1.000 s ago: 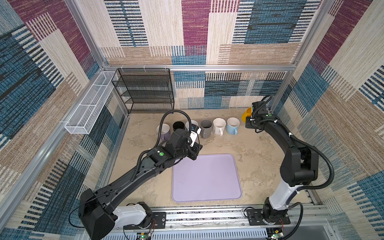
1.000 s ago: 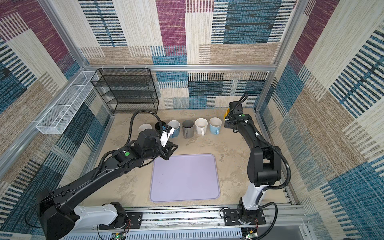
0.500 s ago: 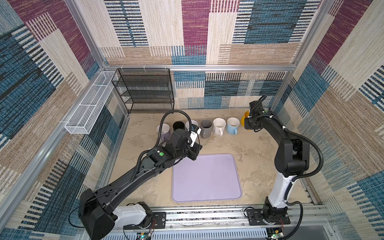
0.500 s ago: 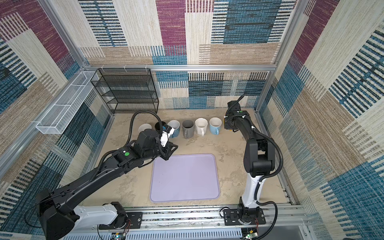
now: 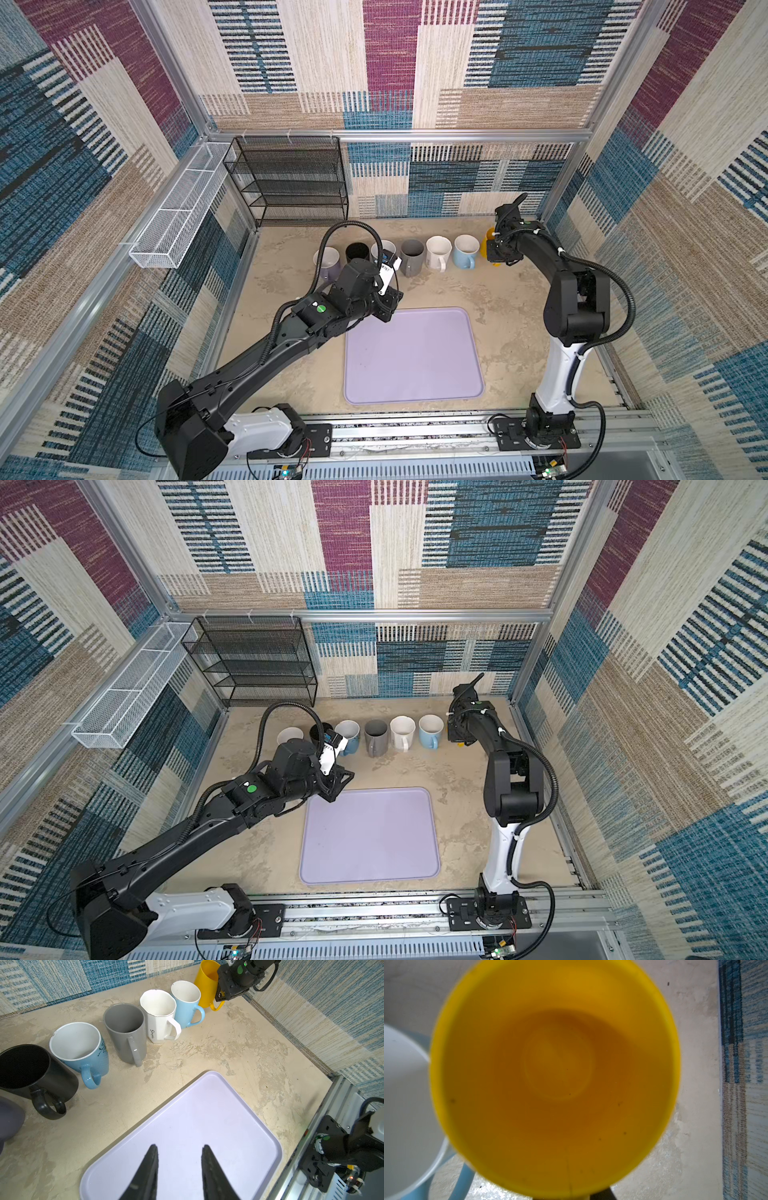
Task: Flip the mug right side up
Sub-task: 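Lower the yellow mug upright beside the light-blue mug and open the right gripper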
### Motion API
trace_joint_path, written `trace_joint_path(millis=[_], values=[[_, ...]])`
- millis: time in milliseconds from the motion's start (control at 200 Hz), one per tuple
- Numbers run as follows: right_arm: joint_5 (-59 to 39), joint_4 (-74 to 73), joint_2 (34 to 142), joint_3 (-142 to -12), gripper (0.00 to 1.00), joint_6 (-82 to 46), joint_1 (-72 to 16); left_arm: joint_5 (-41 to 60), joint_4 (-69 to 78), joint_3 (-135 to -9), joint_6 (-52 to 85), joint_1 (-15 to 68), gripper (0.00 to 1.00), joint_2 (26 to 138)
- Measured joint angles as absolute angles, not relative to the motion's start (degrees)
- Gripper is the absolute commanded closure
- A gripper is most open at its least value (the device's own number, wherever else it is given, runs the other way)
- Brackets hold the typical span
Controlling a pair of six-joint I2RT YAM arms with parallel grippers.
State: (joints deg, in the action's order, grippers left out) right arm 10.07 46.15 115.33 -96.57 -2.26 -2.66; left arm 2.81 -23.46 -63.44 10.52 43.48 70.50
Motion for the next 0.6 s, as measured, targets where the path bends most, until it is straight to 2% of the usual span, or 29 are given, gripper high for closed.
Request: trace_joint_path(millis=[596], values=[[10.28,47.88,116.55,-96.88,1.0,-1.83,-2.61,2.81,-23.79,-63.2,10.52,43.51,0.68,70.46]])
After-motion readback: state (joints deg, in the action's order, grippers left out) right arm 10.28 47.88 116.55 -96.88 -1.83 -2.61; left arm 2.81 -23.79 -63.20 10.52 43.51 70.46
